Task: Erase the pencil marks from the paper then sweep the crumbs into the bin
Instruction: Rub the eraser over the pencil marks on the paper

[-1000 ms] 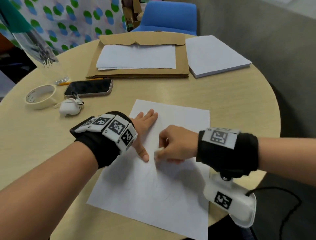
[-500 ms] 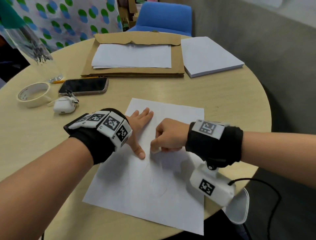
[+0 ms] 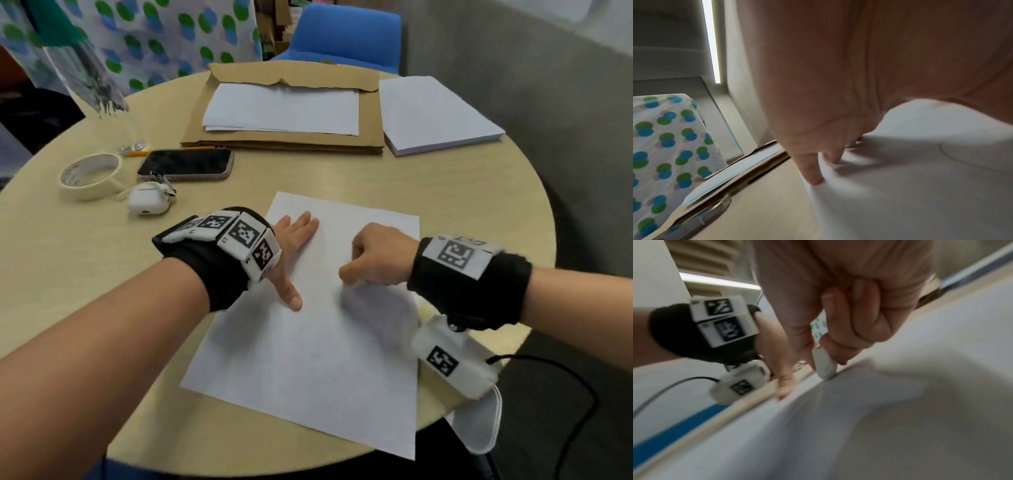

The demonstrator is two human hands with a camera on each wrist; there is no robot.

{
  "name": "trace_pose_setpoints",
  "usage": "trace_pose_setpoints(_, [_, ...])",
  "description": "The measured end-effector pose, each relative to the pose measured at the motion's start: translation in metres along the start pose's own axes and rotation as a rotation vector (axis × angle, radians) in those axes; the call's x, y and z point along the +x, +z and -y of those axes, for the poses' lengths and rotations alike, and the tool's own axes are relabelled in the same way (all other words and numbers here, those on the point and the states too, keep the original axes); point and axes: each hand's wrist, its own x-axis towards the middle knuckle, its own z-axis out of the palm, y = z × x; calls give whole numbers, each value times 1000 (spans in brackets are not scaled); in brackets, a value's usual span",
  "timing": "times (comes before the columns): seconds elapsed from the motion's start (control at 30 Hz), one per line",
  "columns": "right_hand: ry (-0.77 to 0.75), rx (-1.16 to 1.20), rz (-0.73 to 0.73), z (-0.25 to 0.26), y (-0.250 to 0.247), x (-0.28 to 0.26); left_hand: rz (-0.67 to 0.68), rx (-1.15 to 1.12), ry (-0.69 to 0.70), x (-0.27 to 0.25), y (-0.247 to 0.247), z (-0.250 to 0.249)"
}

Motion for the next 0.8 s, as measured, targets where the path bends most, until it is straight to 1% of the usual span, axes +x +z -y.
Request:
trace_pose_setpoints(0.07, [45, -12, -10, -12, -12, -3, 2, 1, -9, 0, -1, 0])
trace_pose_setpoints(0.1, [38, -11, -10, -11, -13, -5, 5, 14, -14, 2, -1, -1])
trace_pose_setpoints(0.23, [-69, 48, 61, 18, 9, 0, 29, 64, -37, 10, -3, -3])
trace_pose_setpoints(0.3, [-98, 31, 76, 22, 18, 2, 32, 67, -40, 11, -2, -2])
trace_pose_setpoints(0.4, [-14, -17, 33, -5, 2, -1, 45, 52, -35, 11, -1, 0])
trace_pose_setpoints(0.47, [41, -42, 33, -24, -13, -5, 51, 45, -34, 12, -2, 1])
trace_pose_setpoints(0.5, [45, -60, 37, -29, -17, -8, 48, 50, -39, 13, -2, 1])
trace_pose_setpoints(0.57, [3, -87, 37, -22, -15, -11, 38, 80, -56, 17, -2, -1])
trace_pose_setpoints(0.7, [-203, -39, 80, 18, 16, -6, 36, 155, -88, 25, -3, -6])
trace_pose_setpoints(0.73, [-225, -20, 89, 24, 21, -4, 40, 171, -93, 24, -2, -7])
trace_pose_setpoints(0.8, [-181, -25, 80, 17, 21, 0, 43, 152, -101, 22, -1, -7])
